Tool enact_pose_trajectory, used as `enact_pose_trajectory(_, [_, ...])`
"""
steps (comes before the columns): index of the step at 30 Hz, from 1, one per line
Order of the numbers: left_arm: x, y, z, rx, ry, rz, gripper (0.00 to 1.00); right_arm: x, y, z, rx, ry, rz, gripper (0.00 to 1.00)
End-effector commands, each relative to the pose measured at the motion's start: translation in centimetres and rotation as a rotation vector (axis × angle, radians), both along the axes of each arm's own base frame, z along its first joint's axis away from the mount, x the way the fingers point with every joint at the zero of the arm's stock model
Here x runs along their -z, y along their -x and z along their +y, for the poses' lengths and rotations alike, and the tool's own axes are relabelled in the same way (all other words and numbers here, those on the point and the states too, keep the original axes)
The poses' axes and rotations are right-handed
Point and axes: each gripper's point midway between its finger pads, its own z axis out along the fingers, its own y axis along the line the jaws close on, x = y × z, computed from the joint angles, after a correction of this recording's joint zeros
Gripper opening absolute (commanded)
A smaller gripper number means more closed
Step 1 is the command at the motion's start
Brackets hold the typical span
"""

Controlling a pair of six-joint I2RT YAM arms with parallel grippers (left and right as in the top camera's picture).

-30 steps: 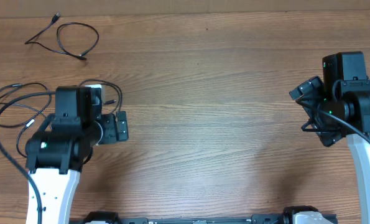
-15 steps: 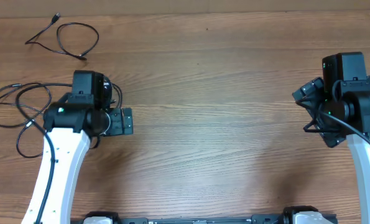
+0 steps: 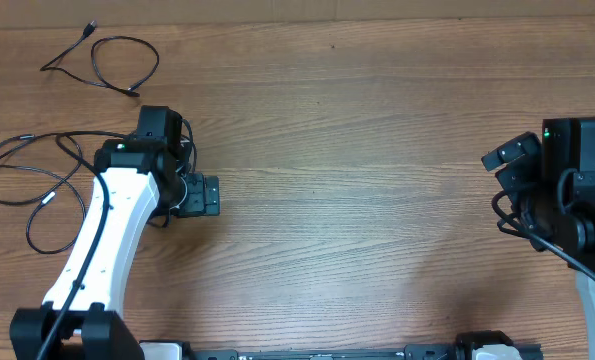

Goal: Untangle cables

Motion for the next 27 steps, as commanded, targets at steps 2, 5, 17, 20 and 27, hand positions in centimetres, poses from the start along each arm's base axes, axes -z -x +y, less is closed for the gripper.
enact_pose_trajectory(2, [1.3, -0.2, 0.0, -0.007, -0.007, 0.029, 1.0, 0.0, -0.1, 0.0, 0.007, -0.003, -0.005, 1.0])
enact_pose_trajectory(5, [1.3, -3.1, 0.2, -0.012, -0.022, -0.075, 0.99, -0.5, 0.3, 0.0, 0.006, -0.004, -0.03, 1.0])
enact_pose_trajectory(17, [-2.7, -5.4, -2.4, 0.036, 0.094, -0.279, 0.99, -3.9, 3.7, -0.2, 0.007, -0.011, -0.201, 1.0])
enact_pose_trajectory(20, [-5.3, -5.2, -2.7, 0.048, 0.102, -0.363, 1.0, -4.5, 4.6, -0.2, 0.006, -0.013, -0.24, 1.0])
enact_pose_trajectory(27, [-11.0, -3.6, -2.9, 0.063, 0.117, -0.543, 0.99, -6.5, 7.3, -0.4, 0.008, -0.018, -0.361, 1.0])
